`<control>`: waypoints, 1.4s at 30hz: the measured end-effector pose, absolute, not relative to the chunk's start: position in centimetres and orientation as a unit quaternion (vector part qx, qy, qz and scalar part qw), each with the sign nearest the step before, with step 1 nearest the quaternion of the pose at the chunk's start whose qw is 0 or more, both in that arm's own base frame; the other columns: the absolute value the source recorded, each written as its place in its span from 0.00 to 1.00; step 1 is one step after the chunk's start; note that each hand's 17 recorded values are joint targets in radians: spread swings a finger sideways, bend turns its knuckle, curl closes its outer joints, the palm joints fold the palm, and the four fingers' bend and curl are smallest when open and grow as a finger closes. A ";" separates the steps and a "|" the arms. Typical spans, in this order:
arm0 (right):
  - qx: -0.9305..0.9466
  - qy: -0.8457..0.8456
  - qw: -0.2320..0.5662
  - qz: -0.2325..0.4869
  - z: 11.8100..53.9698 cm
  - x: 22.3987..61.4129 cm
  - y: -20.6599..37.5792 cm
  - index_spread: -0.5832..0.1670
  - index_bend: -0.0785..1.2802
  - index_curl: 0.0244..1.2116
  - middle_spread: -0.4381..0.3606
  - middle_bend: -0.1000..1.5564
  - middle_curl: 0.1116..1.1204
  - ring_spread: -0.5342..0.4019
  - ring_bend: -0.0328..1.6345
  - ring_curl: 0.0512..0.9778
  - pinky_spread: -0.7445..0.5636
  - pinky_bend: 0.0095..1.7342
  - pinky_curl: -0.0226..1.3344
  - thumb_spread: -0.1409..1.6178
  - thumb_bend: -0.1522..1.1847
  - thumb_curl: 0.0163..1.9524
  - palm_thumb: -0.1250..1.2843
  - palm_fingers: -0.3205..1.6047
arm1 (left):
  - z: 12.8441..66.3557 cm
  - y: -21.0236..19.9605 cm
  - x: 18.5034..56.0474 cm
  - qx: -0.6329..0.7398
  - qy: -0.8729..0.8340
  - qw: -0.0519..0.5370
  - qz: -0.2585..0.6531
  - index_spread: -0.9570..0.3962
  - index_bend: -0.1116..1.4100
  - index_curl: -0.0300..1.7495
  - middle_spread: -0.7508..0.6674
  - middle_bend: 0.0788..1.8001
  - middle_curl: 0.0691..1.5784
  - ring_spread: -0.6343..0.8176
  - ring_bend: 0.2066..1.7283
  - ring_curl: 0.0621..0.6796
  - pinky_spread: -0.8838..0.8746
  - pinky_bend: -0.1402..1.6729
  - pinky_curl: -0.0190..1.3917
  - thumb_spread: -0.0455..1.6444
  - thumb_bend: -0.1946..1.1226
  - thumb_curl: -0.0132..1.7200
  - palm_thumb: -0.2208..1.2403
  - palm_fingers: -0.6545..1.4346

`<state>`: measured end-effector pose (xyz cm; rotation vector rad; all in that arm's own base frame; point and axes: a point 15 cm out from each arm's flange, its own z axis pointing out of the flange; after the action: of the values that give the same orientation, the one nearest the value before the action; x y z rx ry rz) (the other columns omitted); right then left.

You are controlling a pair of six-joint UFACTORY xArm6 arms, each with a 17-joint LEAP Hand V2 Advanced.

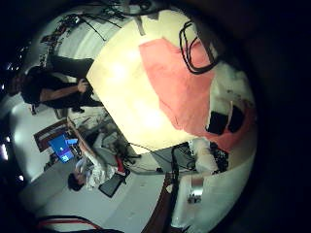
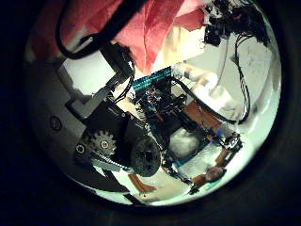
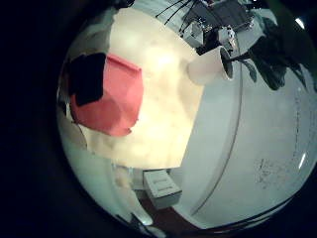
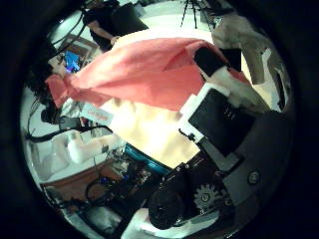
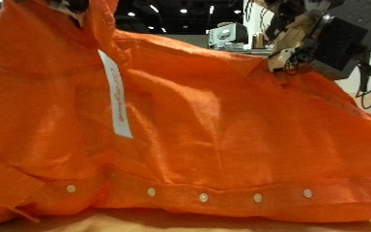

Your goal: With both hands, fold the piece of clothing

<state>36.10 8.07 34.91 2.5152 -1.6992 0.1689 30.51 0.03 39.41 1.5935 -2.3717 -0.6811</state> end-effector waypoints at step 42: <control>0.769 -0.630 -0.013 0.108 30.5 46.8 0.7 0.20 0.22 0.58 0.29 0.58 0.62 0.23 0.73 0.66 0.12 0.53 0.68 0.81 0.11 0.23 0.74 0.52 | 27.9 9.6 44.8 0.621 -0.747 0.182 -0.152 0.80 0.15 0.39 0.65 0.05 0.42 0.63 0.37 0.39 0.59 0.46 0.28 0.65 0.12 0.28 0.57 0.24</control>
<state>46.85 0.73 30.48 2.4366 -1.9943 0.3408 44.77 9.62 27.87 1.7526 -2.1081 -0.4291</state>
